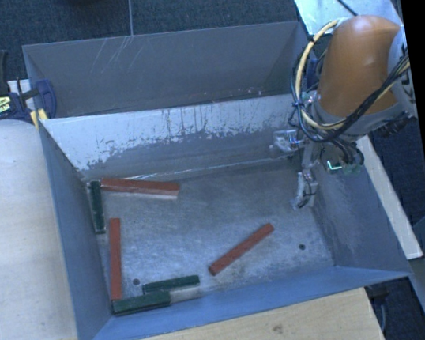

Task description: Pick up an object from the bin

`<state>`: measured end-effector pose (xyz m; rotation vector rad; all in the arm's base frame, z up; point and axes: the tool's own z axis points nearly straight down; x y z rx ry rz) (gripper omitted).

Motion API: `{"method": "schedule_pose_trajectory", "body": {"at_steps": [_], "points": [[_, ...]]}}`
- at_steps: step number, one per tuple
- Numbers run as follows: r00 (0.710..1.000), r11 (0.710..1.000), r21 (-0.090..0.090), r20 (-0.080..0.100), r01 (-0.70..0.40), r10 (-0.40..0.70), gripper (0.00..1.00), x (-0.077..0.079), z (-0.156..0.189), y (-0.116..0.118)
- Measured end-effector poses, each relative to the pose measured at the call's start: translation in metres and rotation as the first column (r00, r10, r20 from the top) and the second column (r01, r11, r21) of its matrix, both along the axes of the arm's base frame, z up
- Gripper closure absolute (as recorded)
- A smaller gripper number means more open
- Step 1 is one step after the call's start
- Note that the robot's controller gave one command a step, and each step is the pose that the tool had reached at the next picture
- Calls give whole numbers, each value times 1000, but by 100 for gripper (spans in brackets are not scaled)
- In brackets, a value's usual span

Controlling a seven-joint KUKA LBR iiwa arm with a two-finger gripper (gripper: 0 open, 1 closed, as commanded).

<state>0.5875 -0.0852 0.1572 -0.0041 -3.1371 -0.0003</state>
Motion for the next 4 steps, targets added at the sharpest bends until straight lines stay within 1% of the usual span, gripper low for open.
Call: {"method": "schedule_pose_trajectory", "body": {"at_steps": [1,2,3,4], "points": [[973,973,2,1,-231,231,0,-42,-90,28],[973,973,-2,8,-231,231,100,-40,-87,27],[973,973,-1,7,-232,232,0,-40,-87,28],[937,937,1,11,-349,349,0,-15,-86,111]]}}
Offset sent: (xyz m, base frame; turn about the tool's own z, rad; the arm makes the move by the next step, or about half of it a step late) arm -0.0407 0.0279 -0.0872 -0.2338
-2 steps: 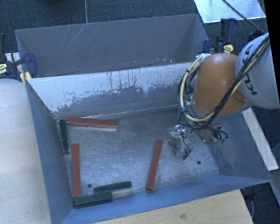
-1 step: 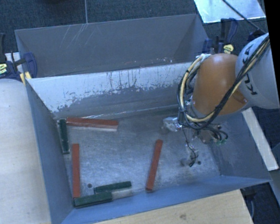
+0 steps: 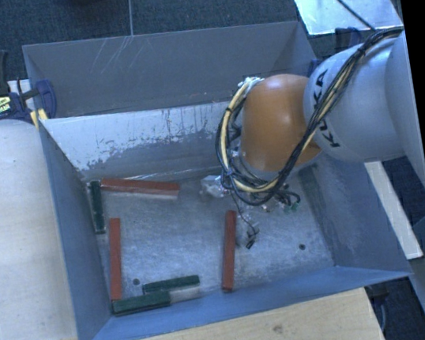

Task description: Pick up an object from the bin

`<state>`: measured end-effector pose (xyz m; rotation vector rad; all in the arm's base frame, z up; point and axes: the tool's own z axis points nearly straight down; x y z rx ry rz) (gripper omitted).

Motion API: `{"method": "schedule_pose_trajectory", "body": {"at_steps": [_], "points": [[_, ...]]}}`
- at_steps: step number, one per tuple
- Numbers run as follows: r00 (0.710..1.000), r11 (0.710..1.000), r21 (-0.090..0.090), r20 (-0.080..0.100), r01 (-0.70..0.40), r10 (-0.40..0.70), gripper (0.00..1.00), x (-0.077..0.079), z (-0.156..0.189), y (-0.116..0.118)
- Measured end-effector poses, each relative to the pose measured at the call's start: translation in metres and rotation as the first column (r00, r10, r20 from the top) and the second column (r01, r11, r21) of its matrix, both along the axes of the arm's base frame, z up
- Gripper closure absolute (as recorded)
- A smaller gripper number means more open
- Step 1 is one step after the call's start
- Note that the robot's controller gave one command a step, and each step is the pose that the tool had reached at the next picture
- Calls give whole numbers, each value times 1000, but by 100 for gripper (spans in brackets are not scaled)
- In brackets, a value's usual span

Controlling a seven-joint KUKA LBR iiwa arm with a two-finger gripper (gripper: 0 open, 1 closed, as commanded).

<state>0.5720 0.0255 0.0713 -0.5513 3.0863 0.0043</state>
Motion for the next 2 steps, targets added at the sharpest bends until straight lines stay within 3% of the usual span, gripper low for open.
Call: {"method": "schedule_pose_trajectory", "body": {"at_steps": [1,2], "points": [[945,945,-4,-6,-326,326,0,-41,-1,2],[946,946,-4,-4,-325,325,100,-40,0,2]]}}
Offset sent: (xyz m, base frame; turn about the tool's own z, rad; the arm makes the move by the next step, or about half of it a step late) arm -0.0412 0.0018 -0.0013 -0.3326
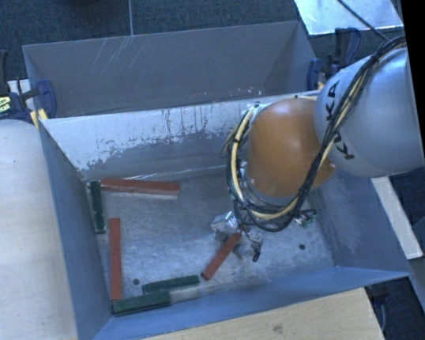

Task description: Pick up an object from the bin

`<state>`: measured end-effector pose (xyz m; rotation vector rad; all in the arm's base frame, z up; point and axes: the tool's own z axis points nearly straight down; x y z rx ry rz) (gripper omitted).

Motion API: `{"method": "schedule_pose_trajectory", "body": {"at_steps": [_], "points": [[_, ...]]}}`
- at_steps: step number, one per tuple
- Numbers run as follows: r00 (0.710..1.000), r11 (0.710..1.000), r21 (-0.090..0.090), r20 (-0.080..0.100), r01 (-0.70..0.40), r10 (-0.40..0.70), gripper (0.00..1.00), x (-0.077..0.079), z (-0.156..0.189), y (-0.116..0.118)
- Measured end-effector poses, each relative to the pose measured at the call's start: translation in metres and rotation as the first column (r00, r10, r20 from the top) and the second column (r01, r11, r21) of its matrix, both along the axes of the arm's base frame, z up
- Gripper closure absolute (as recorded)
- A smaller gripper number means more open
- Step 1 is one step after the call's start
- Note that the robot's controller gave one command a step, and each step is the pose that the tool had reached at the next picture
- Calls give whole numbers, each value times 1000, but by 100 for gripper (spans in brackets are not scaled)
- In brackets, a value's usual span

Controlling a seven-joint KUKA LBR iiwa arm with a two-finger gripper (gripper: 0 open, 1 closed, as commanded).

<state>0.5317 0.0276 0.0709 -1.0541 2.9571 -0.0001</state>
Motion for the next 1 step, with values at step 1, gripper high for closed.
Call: {"method": "schedule_pose_trajectory", "body": {"at_steps": [1], "points": [[1000,1000,1,10,-19,19,100,5,155,14]]}}
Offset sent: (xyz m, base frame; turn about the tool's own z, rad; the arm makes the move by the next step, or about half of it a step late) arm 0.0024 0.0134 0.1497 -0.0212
